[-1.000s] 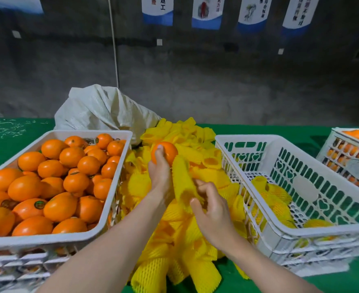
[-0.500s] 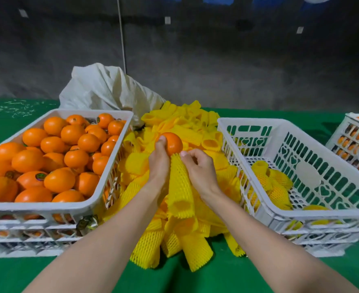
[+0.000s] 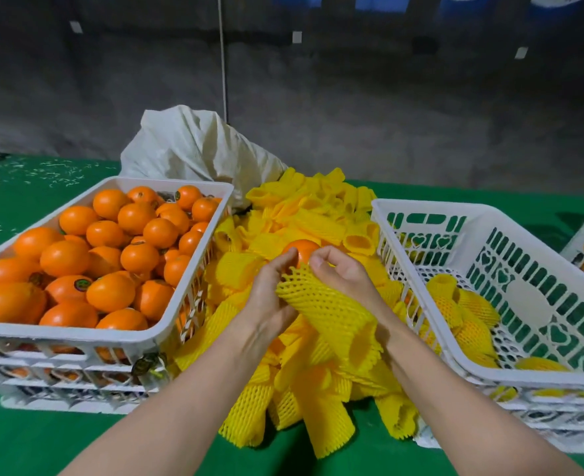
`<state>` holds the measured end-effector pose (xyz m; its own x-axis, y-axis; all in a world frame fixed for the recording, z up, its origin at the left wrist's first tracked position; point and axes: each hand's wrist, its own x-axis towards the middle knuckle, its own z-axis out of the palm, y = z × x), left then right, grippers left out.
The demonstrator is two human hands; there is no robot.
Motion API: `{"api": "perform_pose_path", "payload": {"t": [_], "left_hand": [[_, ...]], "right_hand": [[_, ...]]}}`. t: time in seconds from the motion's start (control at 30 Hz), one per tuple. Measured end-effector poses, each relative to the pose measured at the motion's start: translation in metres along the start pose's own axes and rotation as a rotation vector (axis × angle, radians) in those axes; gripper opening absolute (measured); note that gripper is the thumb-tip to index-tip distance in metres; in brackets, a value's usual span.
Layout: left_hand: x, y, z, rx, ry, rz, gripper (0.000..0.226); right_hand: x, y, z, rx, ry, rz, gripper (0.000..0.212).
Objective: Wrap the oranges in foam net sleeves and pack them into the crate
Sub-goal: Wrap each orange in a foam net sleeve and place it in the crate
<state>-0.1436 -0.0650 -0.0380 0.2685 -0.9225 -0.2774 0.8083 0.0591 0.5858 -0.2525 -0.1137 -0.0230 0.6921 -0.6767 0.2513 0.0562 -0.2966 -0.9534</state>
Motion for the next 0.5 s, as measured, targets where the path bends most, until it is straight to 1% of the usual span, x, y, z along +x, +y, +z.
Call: {"api": "perform_pose_path", "payload": {"t": [0.03,0.1,0.13,0.17,0.2,0.23,0.33,0.4,0.47,0.5], "left_hand": [[0.002,-0.003,0.000,-0.011,0.017,0.010,0.029],[0.002,-0.007,-0.002,0.014,0.076,0.067,0.016],[0.002,-0.008,-0.001,0.044,0.080,0.087,0.017],[0.004,-0.010,-0.001,0.076,0.064,0.098,0.025],[0.005,-0.012,-0.001,0.102,0.048,0.100,0.034],[0.005,-0.014,0.000,0.118,0.030,0.105,0.037],[0.001,-0.016,0.002,0.096,-0.093,0.107,0.028],[-0.004,-0.014,-0.001,0.169,-0.177,0.111,0.040],[-0.005,-0.014,-0.003,0.331,-0.157,0.196,0.060],[-0.003,-0.015,-0.004,0.361,-0.122,0.236,0.064]], "right_hand": [[0.000,0.000,0.004,0.016,0.029,-0.014,0.021],[0.002,0.003,0.008,-0.063,0.154,-0.081,0.016],[0.002,0.005,0.008,-0.149,0.230,-0.138,0.012],[0.002,0.008,0.008,-0.238,0.312,-0.187,0.011],[0.003,0.010,0.007,-0.314,0.394,-0.214,0.013],[0.003,0.012,0.006,-0.357,0.463,-0.225,0.016],[0.007,0.017,0.003,-0.377,0.593,-0.191,0.022],[0.009,0.019,0.004,-0.362,0.647,-0.136,0.024],[0.009,0.019,0.004,-0.333,0.675,-0.096,0.023],[0.008,0.019,0.005,-0.316,0.671,-0.083,0.022]]}}
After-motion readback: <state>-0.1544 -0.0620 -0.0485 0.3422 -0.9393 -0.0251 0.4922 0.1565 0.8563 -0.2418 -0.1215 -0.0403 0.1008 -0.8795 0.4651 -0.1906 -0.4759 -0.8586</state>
